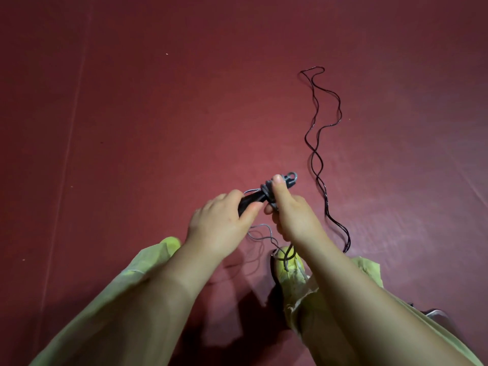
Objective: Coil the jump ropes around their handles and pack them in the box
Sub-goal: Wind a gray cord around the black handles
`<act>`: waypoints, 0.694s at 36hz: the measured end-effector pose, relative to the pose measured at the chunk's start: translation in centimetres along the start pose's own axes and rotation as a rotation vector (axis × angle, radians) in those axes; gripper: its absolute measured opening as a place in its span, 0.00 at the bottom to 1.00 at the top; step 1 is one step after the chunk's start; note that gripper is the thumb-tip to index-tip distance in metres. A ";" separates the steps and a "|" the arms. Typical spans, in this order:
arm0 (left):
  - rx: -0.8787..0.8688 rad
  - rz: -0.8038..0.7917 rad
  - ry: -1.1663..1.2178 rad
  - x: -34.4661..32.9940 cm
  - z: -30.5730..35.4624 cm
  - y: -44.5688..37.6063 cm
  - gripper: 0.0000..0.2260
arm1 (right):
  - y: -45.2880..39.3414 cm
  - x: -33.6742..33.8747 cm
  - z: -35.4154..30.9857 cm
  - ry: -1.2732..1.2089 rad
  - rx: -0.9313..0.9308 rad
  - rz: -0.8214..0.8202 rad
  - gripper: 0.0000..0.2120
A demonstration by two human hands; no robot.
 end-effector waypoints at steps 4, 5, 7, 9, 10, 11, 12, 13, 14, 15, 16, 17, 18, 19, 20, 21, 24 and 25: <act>-0.012 -0.107 0.147 -0.7 0.2 -0.1 0.13 | 0.0 0.8 -0.3 -0.022 0.020 0.023 0.28; -0.011 -0.207 0.276 -1.5 0.5 0.1 0.12 | 0.0 1.0 -0.5 -0.015 0.040 0.026 0.27; 0.029 -0.480 0.709 -3.2 1.4 1.3 0.10 | 0.2 1.1 -1.1 -0.031 0.081 0.021 0.25; 0.101 -0.777 1.096 -4.4 2.8 3.1 0.15 | 0.2 0.8 -1.3 -0.193 0.083 -0.007 0.22; 0.125 -0.931 1.204 -4.9 3.5 4.2 0.23 | 0.3 0.6 -1.3 -0.324 0.054 -0.020 0.19; 0.132 -1.061 1.273 -5.1 4.1 5.2 0.29 | 0.3 0.5 -1.4 -0.436 0.038 -0.031 0.17; 0.126 -1.153 1.325 -5.2 4.8 5.9 0.32 | 0.4 0.4 -1.6 -0.506 0.033 -0.040 0.16; 0.116 -1.206 1.365 -5.2 5.2 6.2 0.33 | 0.3 0.4 -1.7 -0.543 0.027 -0.050 0.15; 0.119 -1.228 1.402 -5.1 5.5 6.4 0.34 | 0.3 0.3 -1.8 -0.563 0.012 -0.066 0.14; 0.139 -1.228 1.435 -5.1 5.7 6.3 0.34 | 0.2 0.2 -1.7 -0.564 -0.007 -0.081 0.14; 0.161 -1.206 1.459 -4.9 5.7 6.1 0.33 | 0.1 0.1 -1.7 -0.552 -0.018 -0.105 0.14; 0.189 -1.153 1.461 -4.9 5.5 5.6 0.33 | 0.0 -0.1 -1.6 -0.527 -0.016 -0.139 0.16; 0.228 -1.083 1.437 -5.0 4.9 5.0 0.32 | -0.1 -0.3 -1.6 -0.486 -0.016 -0.175 0.19; 0.271 -1.011 1.389 -5.2 4.2 4.5 0.32 | -0.1 -0.5 -1.4 -0.437 -0.023 -0.205 0.22; 0.302 -0.940 1.319 -5.5 3.5 4.1 0.31 | -0.1 -0.6 -1.0 -0.392 -0.045 -0.228 0.23; 0.317 -0.866 1.236 -5.7 2.8 3.7 0.31 | 0.0 -0.7 -0.5 -0.354 -0.074 -0.245 0.24; 0.307 -0.657 0.973 -6.0 1.0 2.7 0.29 | 0.2 -0.5 0.2 -0.229 -0.116 -0.244 0.27; 0.291 -0.607 0.907 -5.9 0.7 2.3 0.29 | 0.1 -0.3 0.2 -0.186 -0.106 -0.229 0.27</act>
Point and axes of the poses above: each hand's wrist, its own y-axis away from the middle knuckle, its own x-axis out of the back of the hand, z = x × y, the point moved 10 cm from there along -y, towards the middle knuckle, and after that the axes turned 3 degrees about x, right-handed, at the moved point
